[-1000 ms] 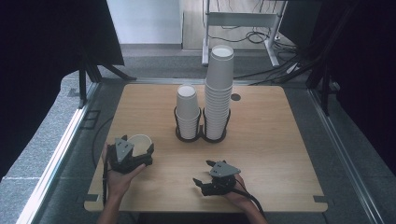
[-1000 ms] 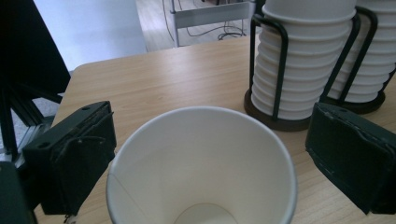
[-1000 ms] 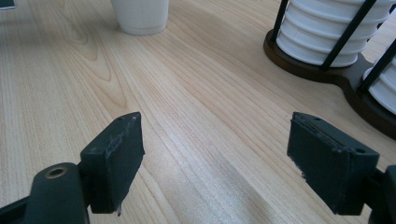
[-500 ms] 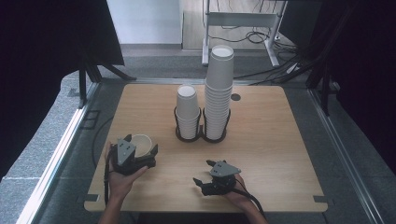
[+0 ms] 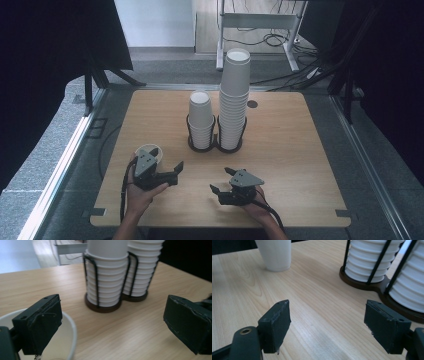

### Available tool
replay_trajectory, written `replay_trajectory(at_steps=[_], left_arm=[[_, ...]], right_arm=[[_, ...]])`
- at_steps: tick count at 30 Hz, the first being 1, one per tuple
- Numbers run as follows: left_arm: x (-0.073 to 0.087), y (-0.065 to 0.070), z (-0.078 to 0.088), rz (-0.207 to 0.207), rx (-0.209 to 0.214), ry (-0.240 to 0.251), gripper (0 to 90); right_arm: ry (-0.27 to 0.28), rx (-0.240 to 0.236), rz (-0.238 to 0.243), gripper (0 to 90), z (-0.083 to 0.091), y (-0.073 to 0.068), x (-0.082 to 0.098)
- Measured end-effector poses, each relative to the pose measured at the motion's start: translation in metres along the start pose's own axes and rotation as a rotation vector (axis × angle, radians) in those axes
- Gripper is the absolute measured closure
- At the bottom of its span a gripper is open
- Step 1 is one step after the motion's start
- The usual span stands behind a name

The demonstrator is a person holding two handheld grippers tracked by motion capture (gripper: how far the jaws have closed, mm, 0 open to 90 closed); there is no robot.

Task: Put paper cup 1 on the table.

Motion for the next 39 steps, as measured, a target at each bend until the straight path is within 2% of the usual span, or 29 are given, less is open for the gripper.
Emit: replay_trajectory(at_steps=[2,8,15,16,17,22,26,30,36,39], left_arm=[[0.0,0.005,-0.001,-0.02,0.001,-0.009,2.3],[0.003,0.012,-0.006,-0.028,0.019,-0.023,2.6],[0.006,0.024,-0.012,-0.049,0.039,-0.036,3.2],[0.006,0.026,-0.013,-0.052,0.045,-0.039,3.2],[0.005,0.032,-0.015,-0.059,0.061,-0.041,3.2],[0.006,0.043,-0.019,-0.088,0.072,-0.055,3.4],[0.007,0.054,-0.023,-0.096,0.108,-0.072,3.5],[0.002,0.061,-0.026,-0.124,0.12,-0.079,3.5],[-0.007,0.075,-0.035,-0.139,0.157,-0.09,3.7],[-0.009,0.08,-0.038,-0.144,0.159,-0.093,5.0]], right_arm=[[0.008,0.005,-0.01,22.2,0.001,0.003,-0.001],[0.038,0.03,-0.024,27.4,0.006,0.011,-0.005],[0.073,0.042,-0.054,41.7,0.014,0.022,-0.012],[0.073,0.042,-0.054,41.7,0.014,0.022,-0.012],[0.086,0.037,-0.063,45.9,0.018,0.025,-0.015],[0.112,0.043,-0.067,52.2,0.024,0.031,-0.021],[0.135,0.054,-0.063,62.9,0.031,0.04,-0.028],[0.154,0.05,-0.067,68.8,0.038,0.048,-0.036],[0.185,0.057,-0.092,76.9,0.047,0.067,-0.048],[0.193,0.049,-0.099,80.8,0.051,0.075,-0.056]])
Point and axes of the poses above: each handheld gripper's, and its own axes: z roughly backward along the jaws, x roughly out of its underside, y roughly to its right, the point moved 10 cm from there along -z, roughly forward along the jaws, and after that the axes turned 9 degrees about -y, right-handed, at the moved point
